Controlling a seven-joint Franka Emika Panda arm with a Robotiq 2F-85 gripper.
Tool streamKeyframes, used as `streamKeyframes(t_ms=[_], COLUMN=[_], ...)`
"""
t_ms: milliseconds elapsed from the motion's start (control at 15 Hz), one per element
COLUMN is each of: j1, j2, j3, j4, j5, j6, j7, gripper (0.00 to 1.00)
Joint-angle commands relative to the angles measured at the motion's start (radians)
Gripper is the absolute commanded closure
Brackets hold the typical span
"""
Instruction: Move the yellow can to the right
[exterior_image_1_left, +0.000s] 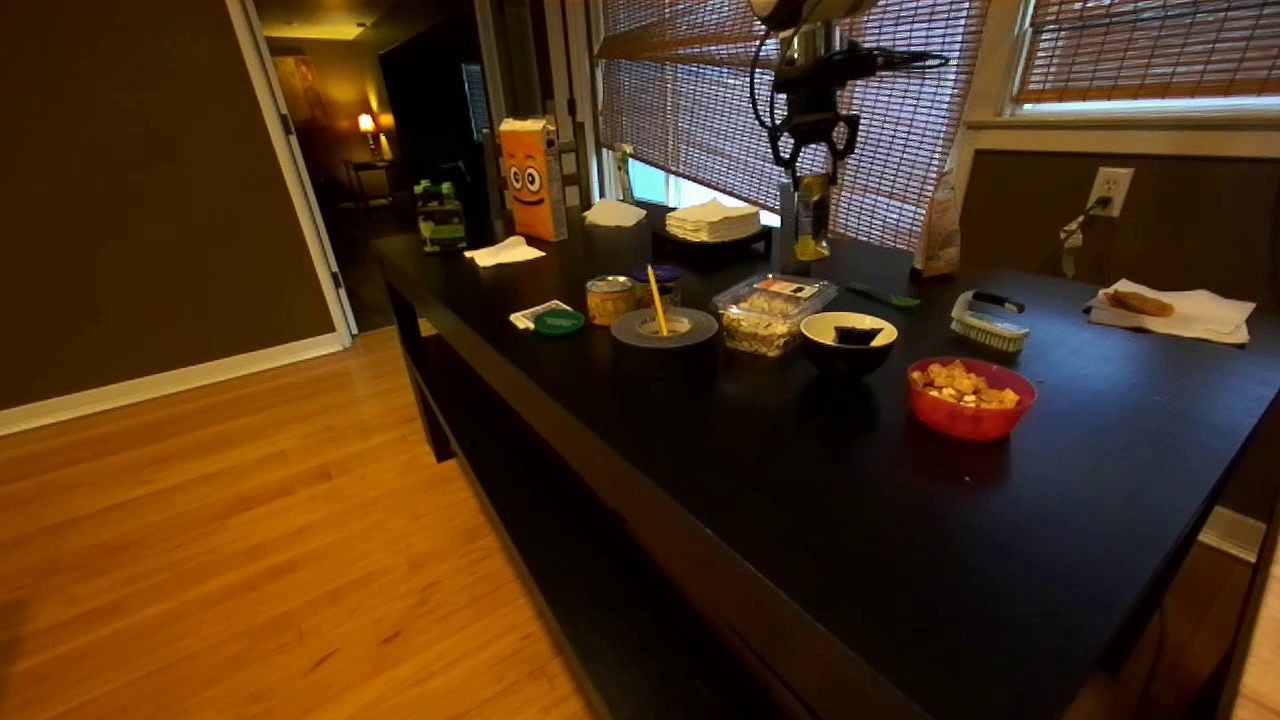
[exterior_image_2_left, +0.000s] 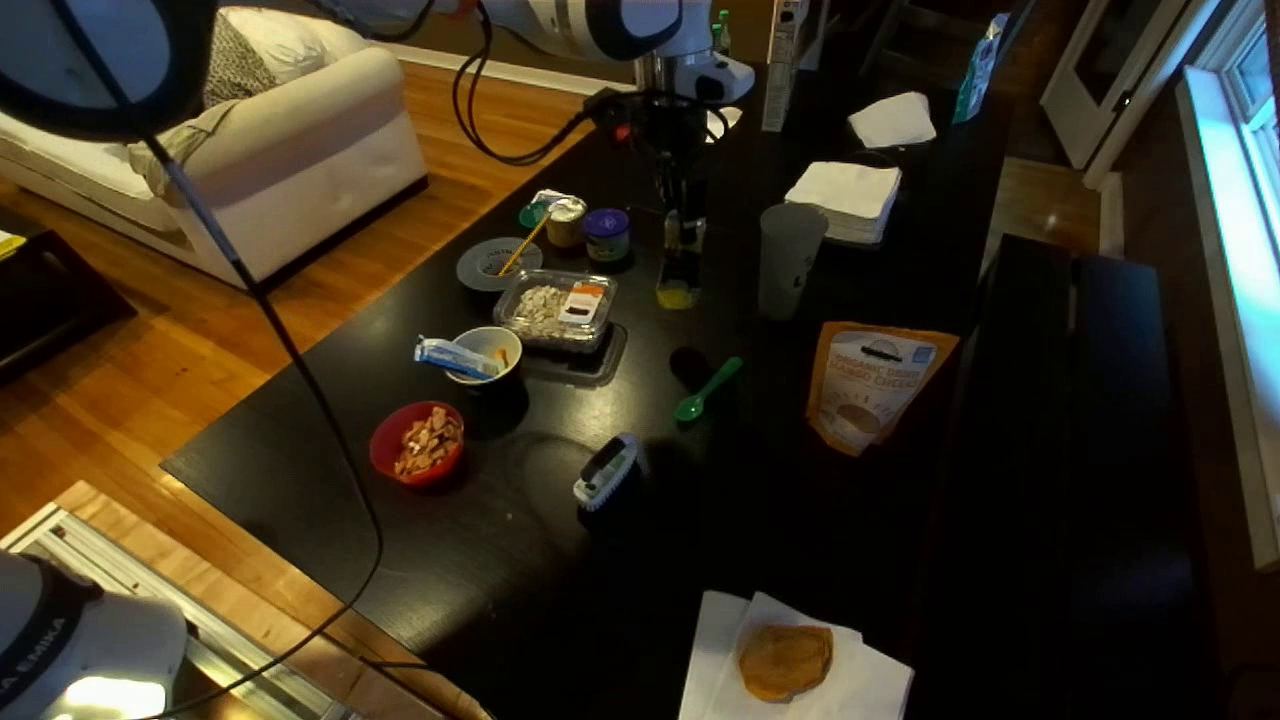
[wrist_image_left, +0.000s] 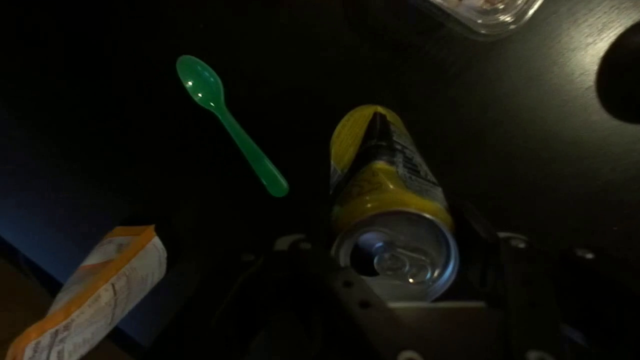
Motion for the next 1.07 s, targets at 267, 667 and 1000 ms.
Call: streamKeyframes(t_ms=[267,667,1000], j1=[-0.019,-0.016,-0.056], j2=[-0.04,-0.03,-0.064], j3=[-0.027,-0.032,-0.068], j4=[-0.113,-0.097,-0.152], j5=[0.002,0.008,0.028], j6=[0.048,0.047,0.053], j7=[0.037,0.065,0.147], gripper=[0.37,0.62,0.62])
